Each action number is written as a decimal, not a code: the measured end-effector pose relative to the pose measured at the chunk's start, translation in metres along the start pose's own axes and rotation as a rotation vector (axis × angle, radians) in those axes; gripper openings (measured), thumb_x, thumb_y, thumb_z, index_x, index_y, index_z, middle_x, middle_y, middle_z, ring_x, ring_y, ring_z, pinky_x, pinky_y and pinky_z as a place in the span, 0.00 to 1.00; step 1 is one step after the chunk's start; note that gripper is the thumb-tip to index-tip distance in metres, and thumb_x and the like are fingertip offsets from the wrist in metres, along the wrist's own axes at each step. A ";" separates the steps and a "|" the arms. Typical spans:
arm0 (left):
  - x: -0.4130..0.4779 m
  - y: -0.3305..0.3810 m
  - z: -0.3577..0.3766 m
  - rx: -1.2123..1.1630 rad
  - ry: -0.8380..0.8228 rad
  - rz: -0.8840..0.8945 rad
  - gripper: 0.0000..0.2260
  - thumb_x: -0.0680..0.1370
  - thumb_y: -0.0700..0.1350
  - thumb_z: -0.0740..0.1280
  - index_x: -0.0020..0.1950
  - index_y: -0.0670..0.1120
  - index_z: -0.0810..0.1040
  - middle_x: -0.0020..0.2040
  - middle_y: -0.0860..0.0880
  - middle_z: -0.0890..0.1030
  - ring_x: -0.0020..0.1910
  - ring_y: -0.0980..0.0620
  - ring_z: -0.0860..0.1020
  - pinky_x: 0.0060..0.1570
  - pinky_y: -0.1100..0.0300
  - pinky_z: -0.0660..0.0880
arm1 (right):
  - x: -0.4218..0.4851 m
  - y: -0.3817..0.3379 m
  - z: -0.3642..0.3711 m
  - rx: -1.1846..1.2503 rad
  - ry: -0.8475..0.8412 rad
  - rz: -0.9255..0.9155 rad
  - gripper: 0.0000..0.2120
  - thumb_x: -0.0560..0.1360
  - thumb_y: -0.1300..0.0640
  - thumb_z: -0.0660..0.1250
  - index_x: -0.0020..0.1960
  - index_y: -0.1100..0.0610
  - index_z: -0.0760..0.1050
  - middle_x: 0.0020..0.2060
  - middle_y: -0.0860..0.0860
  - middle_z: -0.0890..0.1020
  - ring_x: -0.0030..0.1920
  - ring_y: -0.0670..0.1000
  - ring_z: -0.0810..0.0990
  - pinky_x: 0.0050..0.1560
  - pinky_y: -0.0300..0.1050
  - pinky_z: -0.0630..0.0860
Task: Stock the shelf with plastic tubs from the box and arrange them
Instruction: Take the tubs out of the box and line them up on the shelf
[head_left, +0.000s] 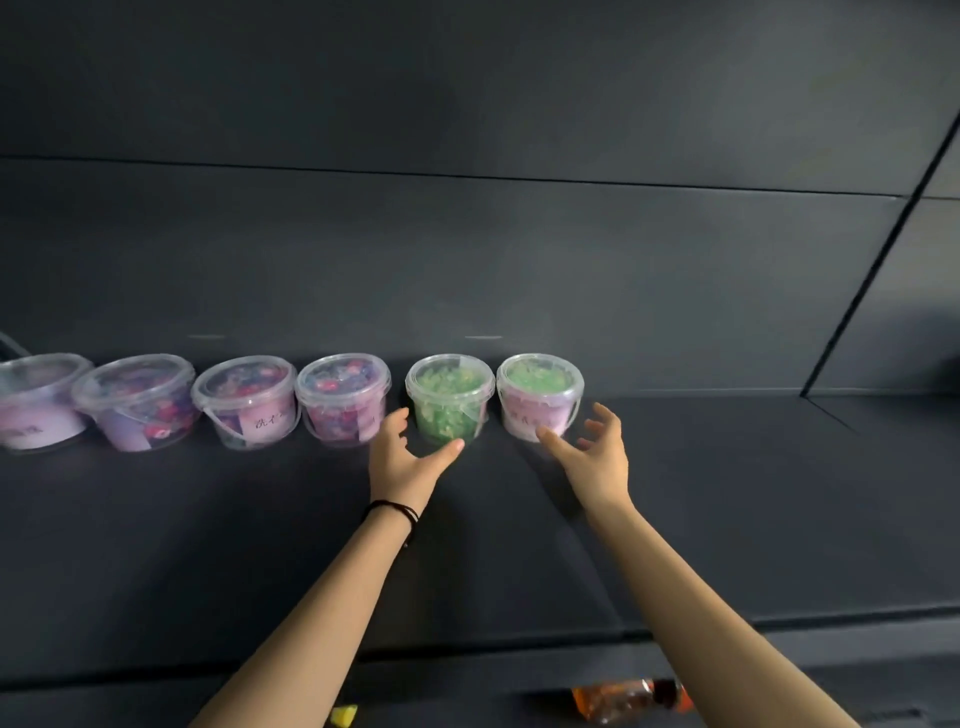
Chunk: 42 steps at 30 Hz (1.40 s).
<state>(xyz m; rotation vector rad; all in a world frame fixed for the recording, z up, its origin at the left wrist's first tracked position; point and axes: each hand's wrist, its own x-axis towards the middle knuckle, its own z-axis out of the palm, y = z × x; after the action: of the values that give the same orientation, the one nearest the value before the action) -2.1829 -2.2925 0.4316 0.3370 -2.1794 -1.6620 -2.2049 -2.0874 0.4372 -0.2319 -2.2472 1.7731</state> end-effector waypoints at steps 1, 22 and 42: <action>-0.012 0.003 -0.005 -0.028 -0.009 0.014 0.34 0.68 0.47 0.78 0.70 0.45 0.69 0.69 0.47 0.71 0.64 0.50 0.71 0.62 0.57 0.69 | -0.012 -0.001 -0.007 -0.005 -0.007 -0.010 0.38 0.67 0.48 0.77 0.71 0.52 0.63 0.62 0.50 0.74 0.57 0.50 0.76 0.56 0.44 0.71; -0.301 -0.009 0.036 0.024 -0.431 0.169 0.16 0.72 0.48 0.75 0.54 0.59 0.73 0.53 0.60 0.79 0.51 0.63 0.77 0.43 0.70 0.71 | -0.222 0.095 -0.243 -0.191 0.052 0.012 0.24 0.67 0.47 0.77 0.60 0.46 0.73 0.47 0.45 0.81 0.47 0.44 0.80 0.48 0.37 0.76; -0.514 -0.282 0.255 0.238 -0.446 -0.741 0.38 0.66 0.52 0.80 0.70 0.41 0.67 0.68 0.42 0.72 0.66 0.44 0.72 0.67 0.48 0.69 | -0.283 0.477 -0.383 -0.727 -0.599 0.460 0.33 0.66 0.50 0.79 0.66 0.58 0.72 0.57 0.60 0.79 0.56 0.60 0.78 0.55 0.49 0.73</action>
<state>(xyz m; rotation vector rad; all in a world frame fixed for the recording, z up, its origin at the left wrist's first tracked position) -1.8415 -1.9368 0.0240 1.0307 -2.8138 -1.9766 -1.8379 -1.6997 0.0260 -0.4253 -3.4568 1.1966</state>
